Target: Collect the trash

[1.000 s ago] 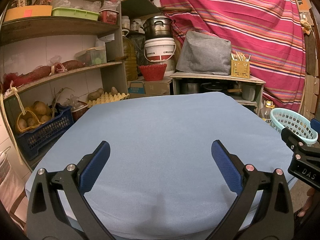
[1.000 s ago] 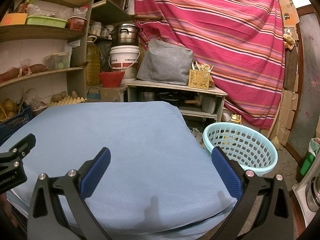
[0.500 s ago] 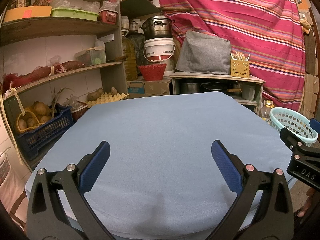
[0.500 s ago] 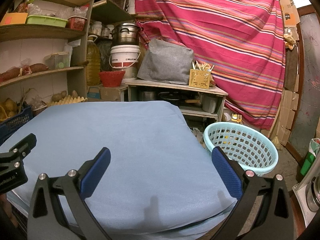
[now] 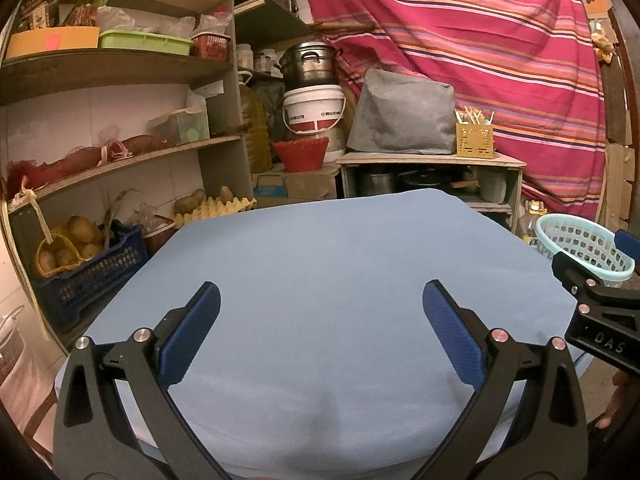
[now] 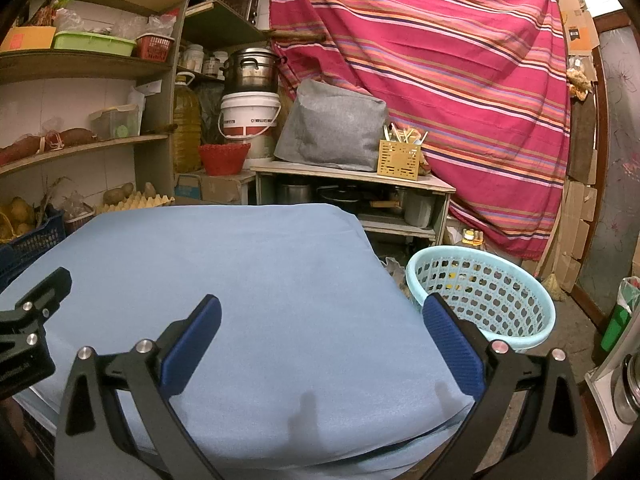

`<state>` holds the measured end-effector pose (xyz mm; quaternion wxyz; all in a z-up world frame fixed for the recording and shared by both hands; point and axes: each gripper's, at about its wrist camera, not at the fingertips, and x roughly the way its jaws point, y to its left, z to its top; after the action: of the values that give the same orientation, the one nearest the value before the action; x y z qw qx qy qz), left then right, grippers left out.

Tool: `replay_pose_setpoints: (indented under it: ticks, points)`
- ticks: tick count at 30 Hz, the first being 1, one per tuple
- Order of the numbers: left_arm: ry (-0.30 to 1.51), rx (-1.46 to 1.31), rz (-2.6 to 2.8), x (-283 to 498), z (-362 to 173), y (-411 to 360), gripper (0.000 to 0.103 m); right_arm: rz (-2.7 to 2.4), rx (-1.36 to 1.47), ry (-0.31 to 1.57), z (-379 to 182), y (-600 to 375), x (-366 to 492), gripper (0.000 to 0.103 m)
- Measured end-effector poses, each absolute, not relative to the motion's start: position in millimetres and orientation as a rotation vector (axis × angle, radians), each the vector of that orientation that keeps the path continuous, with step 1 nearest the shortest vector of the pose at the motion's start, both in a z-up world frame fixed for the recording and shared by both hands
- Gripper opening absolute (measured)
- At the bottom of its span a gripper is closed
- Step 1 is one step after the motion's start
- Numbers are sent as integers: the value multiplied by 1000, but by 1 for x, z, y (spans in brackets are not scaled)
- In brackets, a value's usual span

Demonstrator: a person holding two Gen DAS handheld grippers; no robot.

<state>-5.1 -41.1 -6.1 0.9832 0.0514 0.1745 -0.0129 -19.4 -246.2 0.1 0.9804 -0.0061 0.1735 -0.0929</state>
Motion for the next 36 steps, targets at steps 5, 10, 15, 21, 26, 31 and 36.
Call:
replay_pose_setpoints:
  ticks: [5, 10, 15, 21, 26, 31, 36]
  points:
    - [344, 88, -39, -8, -3, -38, 98, -187, -13, 349, 0, -247, -20, 99]
    - [356, 90, -52, -7, -3, -36, 98, -187, -13, 350, 1, -246, -19, 99]
    - [387, 66, -53, 0, -4, -31, 98, -186, -12, 351, 1, -247, -19, 99]
    - [392, 65, -54, 1, -5, -31, 98, -185, -12, 351, 1, -247, -19, 99]
    - [396, 59, -51, 2, -5, -29, 98, -185, -11, 351, -1, -249, -19, 99]
    - [396, 60, -50, 2, -5, -30, 98, -184, -14, 351, 0, -249, -19, 99]
    - [396, 58, -50, 2, -5, -29, 98, -185, -12, 350, 0, -248, -19, 99]
